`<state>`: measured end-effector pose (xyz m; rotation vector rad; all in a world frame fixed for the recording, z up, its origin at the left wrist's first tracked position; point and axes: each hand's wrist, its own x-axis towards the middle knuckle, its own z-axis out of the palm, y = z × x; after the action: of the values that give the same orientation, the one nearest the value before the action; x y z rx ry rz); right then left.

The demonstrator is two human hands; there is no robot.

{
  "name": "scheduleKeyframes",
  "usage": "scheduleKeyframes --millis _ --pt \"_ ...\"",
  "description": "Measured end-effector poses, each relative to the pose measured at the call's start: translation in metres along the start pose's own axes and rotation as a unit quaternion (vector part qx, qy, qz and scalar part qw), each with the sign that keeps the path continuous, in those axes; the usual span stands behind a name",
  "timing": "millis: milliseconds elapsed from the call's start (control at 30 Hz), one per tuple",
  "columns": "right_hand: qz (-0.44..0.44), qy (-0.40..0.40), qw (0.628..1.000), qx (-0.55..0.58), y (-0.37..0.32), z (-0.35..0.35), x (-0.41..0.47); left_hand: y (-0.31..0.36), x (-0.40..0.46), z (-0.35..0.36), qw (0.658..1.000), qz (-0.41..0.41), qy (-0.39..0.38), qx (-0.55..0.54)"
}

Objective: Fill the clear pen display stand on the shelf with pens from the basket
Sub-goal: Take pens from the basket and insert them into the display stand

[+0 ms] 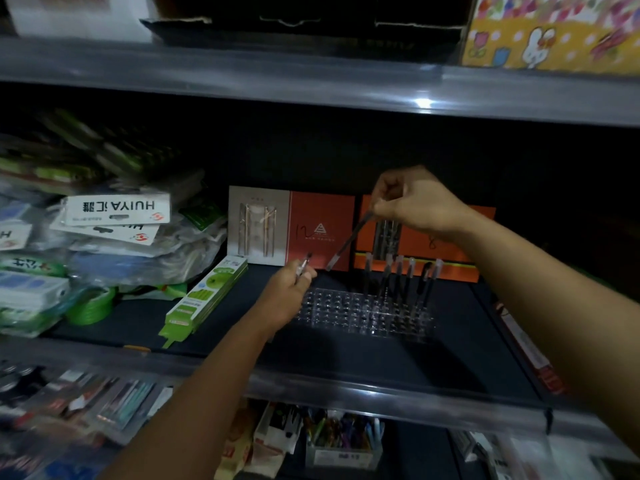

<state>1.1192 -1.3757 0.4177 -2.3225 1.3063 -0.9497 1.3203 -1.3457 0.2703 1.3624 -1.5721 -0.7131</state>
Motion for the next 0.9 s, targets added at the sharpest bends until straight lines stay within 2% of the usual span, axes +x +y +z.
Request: scheduleKeyframes --millis 200,400,600,900 --pt "0.006 -0.028 0.994 -0.108 0.015 0.008 0.004 -0.006 0.004 0.003 0.997 0.01 0.008 -0.073" --pt "-0.001 -0.065 0.983 -0.171 0.03 0.027 0.006 -0.003 0.003 0.007 0.996 0.039 0.002 -0.077" --pt "0.02 -0.098 0.978 -0.182 0.036 0.036 0.006 -0.002 0.009 0.009 0.995 0.066 -0.006 -0.074" --pt "0.035 -0.124 0.976 -0.177 0.042 0.041 0.01 -0.002 0.009 0.011 0.995 0.062 -0.004 -0.072"
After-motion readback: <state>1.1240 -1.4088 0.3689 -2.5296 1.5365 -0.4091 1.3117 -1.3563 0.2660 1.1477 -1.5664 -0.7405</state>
